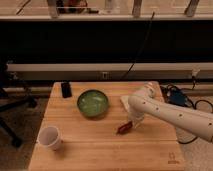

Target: Drag the pepper across the table

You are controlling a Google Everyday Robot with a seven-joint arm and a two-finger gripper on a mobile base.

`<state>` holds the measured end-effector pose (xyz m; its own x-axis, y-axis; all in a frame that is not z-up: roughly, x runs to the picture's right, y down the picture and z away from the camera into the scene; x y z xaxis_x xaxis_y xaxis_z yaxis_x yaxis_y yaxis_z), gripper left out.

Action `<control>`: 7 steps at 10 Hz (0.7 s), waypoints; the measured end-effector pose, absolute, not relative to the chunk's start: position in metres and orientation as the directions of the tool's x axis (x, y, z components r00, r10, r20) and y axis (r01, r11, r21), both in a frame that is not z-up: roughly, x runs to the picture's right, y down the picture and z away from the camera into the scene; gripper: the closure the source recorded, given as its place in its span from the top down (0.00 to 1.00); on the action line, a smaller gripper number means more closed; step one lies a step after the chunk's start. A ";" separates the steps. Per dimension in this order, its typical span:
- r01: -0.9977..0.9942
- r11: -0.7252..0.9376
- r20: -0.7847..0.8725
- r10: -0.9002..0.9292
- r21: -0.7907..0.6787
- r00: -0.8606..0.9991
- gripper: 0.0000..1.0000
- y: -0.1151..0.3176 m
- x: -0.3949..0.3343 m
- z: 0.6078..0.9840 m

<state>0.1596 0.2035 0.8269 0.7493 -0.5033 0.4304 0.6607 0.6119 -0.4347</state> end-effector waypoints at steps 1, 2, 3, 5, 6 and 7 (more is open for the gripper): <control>0.663 0.610 0.431 -0.506 -0.434 0.747 0.00 0.203 0.160 0.827; 0.667 0.608 0.431 -0.510 -0.431 0.744 0.00 0.202 0.160 0.827; 0.670 0.605 0.432 -0.514 -0.430 0.741 0.00 0.201 0.161 0.827; 0.676 0.600 0.435 -0.519 -0.428 0.736 0.00 0.201 0.162 0.827; 0.679 0.598 0.436 -0.522 -0.426 0.733 0.00 0.200 0.162 0.828; 0.680 0.597 0.436 -0.523 -0.426 0.732 0.00 0.198 0.163 0.828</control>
